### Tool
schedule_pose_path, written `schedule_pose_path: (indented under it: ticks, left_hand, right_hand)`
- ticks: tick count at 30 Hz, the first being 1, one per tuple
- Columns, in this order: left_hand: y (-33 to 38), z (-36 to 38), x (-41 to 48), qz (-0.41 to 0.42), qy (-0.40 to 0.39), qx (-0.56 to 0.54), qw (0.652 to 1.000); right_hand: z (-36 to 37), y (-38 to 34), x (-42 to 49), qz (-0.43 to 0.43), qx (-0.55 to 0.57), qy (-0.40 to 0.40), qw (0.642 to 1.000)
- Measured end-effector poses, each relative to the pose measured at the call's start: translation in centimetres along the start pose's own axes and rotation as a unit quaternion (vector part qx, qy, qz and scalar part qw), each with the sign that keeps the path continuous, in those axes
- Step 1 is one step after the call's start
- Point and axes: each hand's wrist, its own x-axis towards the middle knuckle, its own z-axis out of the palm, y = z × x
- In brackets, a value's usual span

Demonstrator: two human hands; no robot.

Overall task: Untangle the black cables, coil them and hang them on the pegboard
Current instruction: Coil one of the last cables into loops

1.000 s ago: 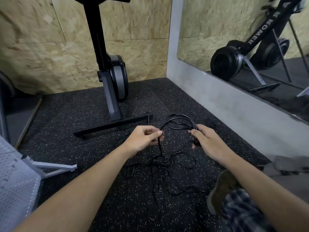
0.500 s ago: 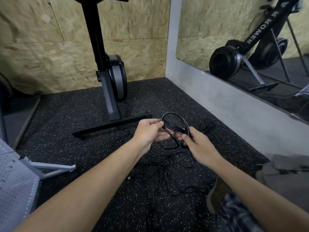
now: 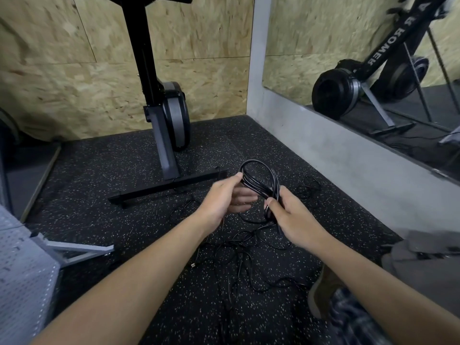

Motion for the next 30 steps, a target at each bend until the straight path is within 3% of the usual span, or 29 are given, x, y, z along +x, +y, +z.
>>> schedule_pose_path:
  ticks: [3, 5, 8, 10, 11, 13, 17, 19, 24, 30]
  left_hand:
    - [-2.3, -0.5, -0.5, -0.027, -0.087, 0.121, 0.989]
    - [-3.0, -0.4, -0.8, -0.049, -0.134, 0.229, 0.963]
    - [-3.6, -0.1, -1.1, -0.048, -0.215, 0.469, 0.855]
    - [-4.8, -0.7, -0.7, -0.031, -0.234, 0.574, 0.784]
    - [-5.3, -1.3, -0.5, -0.031, -0.226, 0.602, 0.765]
    - [-5.5, -2.5, -0.3, -0.024, -0.192, 0.614, 0.765]
    - [-4.4, -3.1, 0.0, 0.038, -0.15, 0.583, 0.798]
    - [-3.6, -2.5, 0.0, 0.095, -0.13, 0.574, 0.803]
    - [-0.9, -1.5, -0.2, 0.267, -0.029, 0.534, 0.802]
    - [0.4, -0.9, -0.4, 0.348, -0.001, 0.491, 0.798]
  right_hand:
    - [-0.6, -0.6, 0.0, -0.002, 0.034, -0.002, 0.999]
    - [-1.2, -1.1, -0.1, 0.0, 0.078, 0.009, 0.997]
    - [-2.2, -1.6, 0.0, -0.005, 0.158, 0.024, 0.987]
    - [-2.9, -1.6, 0.1, -0.013, 0.129, 0.045, 0.991]
    - [-3.3, -1.4, 0.2, -0.014, 0.088, 0.061, 0.994]
    - [-3.8, -0.5, 0.4, -0.008, 0.003, 0.084, 0.996]
    - [-4.2, 1.3, 0.7, 0.01, -0.112, 0.074, 0.991]
    - [-4.2, 1.6, 0.6, 0.004, -0.149, 0.07, 0.986]
    - [-3.6, 1.6, 0.7, 0.01, -0.16, 0.019, 0.987]
    - [-2.3, 1.1, 0.6, 0.016, -0.152, -0.054, 0.987]
